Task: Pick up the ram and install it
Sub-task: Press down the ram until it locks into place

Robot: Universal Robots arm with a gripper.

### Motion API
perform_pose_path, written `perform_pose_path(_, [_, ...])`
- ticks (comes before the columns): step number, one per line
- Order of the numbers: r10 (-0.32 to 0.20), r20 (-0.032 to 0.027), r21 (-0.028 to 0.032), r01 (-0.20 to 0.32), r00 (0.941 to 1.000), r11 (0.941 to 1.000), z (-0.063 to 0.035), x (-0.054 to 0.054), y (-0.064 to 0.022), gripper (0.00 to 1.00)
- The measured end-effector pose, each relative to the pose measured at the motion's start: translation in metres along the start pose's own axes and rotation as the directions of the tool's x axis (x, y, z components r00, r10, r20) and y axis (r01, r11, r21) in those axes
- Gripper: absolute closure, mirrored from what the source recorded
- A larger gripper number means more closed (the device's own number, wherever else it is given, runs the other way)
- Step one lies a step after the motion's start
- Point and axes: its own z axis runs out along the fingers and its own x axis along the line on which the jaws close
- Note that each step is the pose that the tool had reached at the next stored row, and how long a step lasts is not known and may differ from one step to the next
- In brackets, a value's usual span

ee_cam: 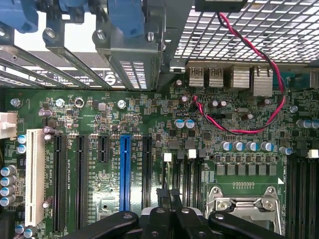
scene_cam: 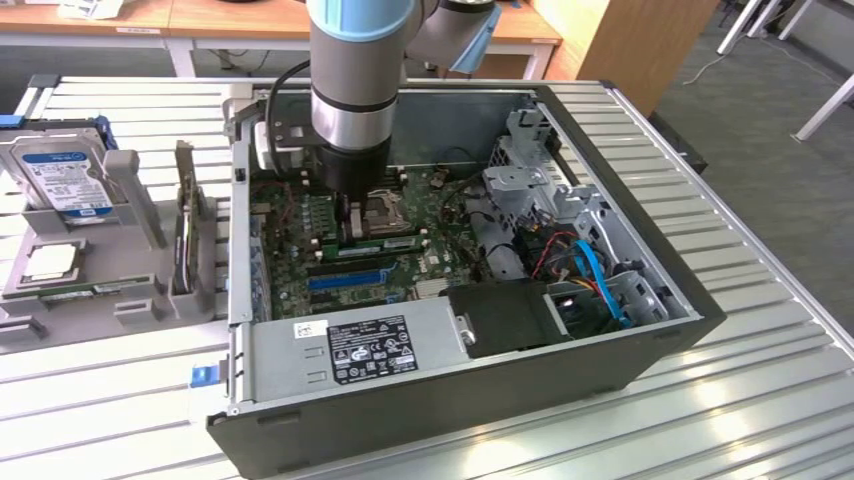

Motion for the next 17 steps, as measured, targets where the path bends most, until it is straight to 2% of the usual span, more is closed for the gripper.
perform_pose_path(17, [0.000, 0.0001, 0.0000, 0.000, 1.0000, 1.0000, 0.0003, 0.0000, 0.0000, 0.90])
